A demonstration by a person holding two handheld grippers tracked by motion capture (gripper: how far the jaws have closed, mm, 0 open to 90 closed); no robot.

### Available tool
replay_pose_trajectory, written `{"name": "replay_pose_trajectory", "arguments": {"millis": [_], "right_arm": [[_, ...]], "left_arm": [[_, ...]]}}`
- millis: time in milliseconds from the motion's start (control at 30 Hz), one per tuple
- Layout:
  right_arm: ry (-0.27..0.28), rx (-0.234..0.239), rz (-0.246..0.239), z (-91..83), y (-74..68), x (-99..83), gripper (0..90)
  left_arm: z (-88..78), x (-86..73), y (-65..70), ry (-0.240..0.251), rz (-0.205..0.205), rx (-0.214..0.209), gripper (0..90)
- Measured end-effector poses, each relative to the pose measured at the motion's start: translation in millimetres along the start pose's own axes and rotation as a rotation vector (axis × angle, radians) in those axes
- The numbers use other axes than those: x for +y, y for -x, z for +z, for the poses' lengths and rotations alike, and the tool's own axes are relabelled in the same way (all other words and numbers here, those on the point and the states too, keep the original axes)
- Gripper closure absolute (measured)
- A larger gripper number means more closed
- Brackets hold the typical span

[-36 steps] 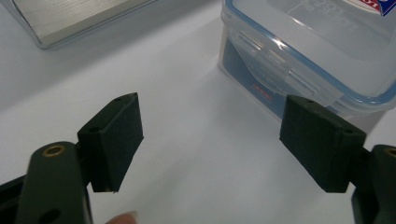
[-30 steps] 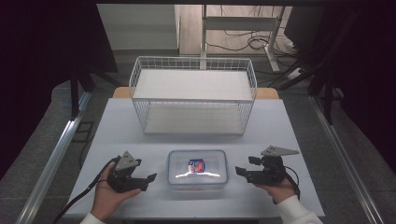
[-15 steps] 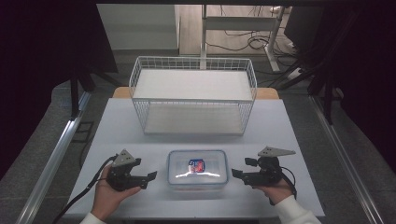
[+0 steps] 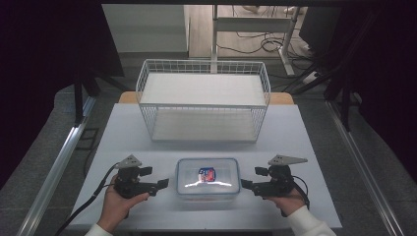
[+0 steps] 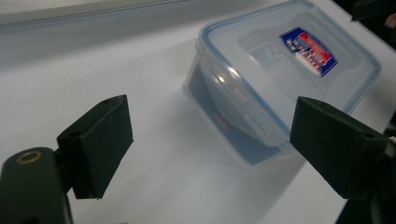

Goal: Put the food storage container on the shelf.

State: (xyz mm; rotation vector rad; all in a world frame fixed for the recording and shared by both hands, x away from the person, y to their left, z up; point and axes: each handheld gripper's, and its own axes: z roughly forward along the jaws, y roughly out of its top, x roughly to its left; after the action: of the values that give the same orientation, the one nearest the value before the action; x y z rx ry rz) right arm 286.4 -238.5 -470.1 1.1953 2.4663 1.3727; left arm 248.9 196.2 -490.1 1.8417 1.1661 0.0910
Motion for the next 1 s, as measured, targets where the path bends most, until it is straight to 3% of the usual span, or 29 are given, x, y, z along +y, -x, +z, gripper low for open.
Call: {"name": "replay_pose_trajectory", "arguments": {"millis": [133,300,467,567,1000], "right_arm": [[-0.008,0.006,-0.005,2.3,-2.3,0.3,17.7],[-0.009,0.004,-0.014,3.7,-3.0,2.8,17.6],[-0.006,0.003,-0.016,3.6,-3.6,3.6,17.6],[-0.007,0.002,-0.015,3.1,-3.4,4.2,17.6],[-0.019,-0.002,-0.017,4.8,-2.8,4.2,17.2]], "left_arm": [[6.1,5.6,-0.3,-0.001,-0.036,-0.037,12.3],[27.9,12.9,-2.8,-0.042,-0.102,-0.111,10.1],[39.0,14.2,-5.5,-0.065,-0.117,-0.134,9.8],[45.9,15.6,-9.3,-0.062,-0.168,-0.179,10.1],[59.2,9.4,-10.6,-0.112,-0.190,-0.227,13.3]]}}
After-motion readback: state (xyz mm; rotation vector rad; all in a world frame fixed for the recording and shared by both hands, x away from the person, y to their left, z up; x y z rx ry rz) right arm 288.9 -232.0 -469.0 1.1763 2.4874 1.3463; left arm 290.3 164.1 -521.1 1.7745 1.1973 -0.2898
